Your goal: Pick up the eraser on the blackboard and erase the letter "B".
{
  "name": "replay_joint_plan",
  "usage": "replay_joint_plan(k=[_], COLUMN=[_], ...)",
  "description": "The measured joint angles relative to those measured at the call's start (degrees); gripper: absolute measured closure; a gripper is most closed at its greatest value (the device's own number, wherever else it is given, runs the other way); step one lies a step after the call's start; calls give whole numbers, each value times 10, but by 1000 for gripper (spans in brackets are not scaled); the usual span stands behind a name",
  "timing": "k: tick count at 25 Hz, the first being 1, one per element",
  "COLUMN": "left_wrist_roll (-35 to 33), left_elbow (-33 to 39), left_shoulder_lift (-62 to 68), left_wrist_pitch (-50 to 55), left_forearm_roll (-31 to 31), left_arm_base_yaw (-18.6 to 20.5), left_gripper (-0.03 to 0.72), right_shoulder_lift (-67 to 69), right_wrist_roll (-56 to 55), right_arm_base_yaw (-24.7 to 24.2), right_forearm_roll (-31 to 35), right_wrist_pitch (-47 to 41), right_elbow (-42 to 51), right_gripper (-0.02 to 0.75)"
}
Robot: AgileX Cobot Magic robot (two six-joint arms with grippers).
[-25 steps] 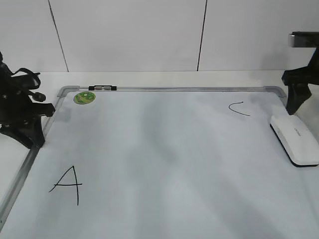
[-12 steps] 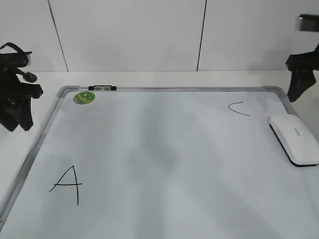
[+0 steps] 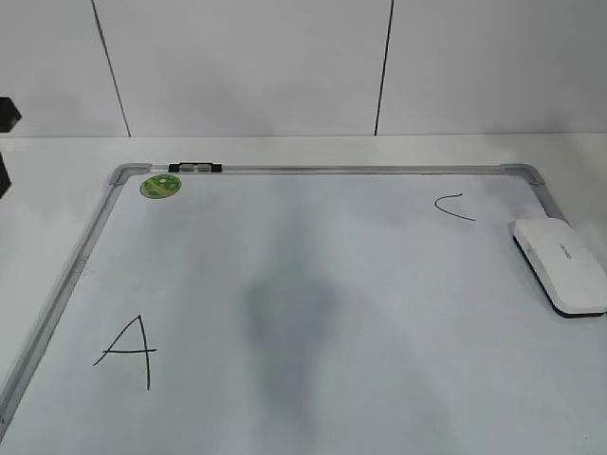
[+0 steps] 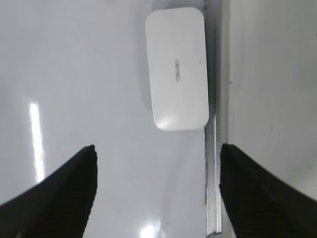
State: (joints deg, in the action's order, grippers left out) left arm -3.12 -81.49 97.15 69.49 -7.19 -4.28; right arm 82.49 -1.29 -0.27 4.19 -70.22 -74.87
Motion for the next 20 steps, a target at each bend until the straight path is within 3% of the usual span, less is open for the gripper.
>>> replay_joint_plan(k=[14,20], left_wrist_roll=[1,1], left_elbow=[159,215], left_shoulder_lift=[-267,-404], left_wrist_pitch=[8,6], left_forearm_roll=[15,23], left_arm_base_yaw=[0,0], left_gripper=[430,439], right_shoulder_lift=[-358,-547], right_wrist_roll=[-9,-9], right_arm_base_yaw=[0,0], right_forearm_roll=[0,0], right_wrist_pitch=[-6,35], right_elbow=[212,293], right_gripper=[151,153])
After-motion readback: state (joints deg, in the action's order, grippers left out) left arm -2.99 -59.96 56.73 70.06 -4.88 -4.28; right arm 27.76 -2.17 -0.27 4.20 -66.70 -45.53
